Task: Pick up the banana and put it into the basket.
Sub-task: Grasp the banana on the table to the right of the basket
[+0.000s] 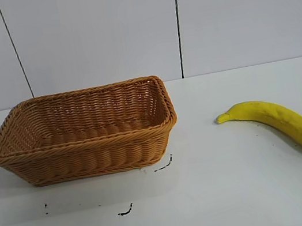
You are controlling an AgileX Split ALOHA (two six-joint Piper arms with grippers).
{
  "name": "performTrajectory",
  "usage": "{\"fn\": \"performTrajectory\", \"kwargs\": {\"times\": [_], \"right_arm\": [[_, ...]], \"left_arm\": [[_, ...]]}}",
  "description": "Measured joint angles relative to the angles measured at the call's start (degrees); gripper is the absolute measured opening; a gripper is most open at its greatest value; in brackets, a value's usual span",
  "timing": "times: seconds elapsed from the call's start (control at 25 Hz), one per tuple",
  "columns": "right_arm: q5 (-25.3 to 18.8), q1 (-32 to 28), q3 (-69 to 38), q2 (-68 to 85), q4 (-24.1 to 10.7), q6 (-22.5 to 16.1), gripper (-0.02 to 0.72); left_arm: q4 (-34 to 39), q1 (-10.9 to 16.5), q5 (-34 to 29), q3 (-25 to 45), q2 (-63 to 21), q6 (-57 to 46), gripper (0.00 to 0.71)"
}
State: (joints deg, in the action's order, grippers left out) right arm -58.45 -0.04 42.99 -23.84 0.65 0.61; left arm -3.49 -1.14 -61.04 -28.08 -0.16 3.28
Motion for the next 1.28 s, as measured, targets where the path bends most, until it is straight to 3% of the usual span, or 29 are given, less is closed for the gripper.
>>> {"fn": "performTrajectory", "kwargs": {"times": [0.2, 0.4, 0.56, 0.72, 0.84, 1.28], "right_arm": [[0.4, 0.0, 10.6, -18.2, -0.6, 0.7, 0.696], [-0.3, 0.0, 20.1, -35.9, -0.6, 3.9, 0.696], [-3.2, 0.0, 27.9, -49.4, -0.3, 9.3, 0.696], [-3.9, 0.0, 33.7, -59.2, 2.8, 16.1, 0.696], [-2.9, 0.5, 35.4, -64.1, 5.4, 18.0, 0.696], [0.5, 0.8, 35.6, -75.6, 7.0, 20.6, 0.696]], "left_arm": [[0.0, 0.0, 0.0, 0.0, 0.0, 0.0, 0.695], [0.0, 0.0, 0.0, 0.0, 0.0, 0.0, 0.695], [0.0, 0.0, 0.0, 0.0, 0.0, 0.0, 0.695], [0.0, 0.0, 0.0, 0.0, 0.0, 0.0, 0.695], [0.0, 0.0, 0.0, 0.0, 0.0, 0.0, 0.695], [0.0, 0.0, 0.0, 0.0, 0.0, 0.0, 0.695]]}}
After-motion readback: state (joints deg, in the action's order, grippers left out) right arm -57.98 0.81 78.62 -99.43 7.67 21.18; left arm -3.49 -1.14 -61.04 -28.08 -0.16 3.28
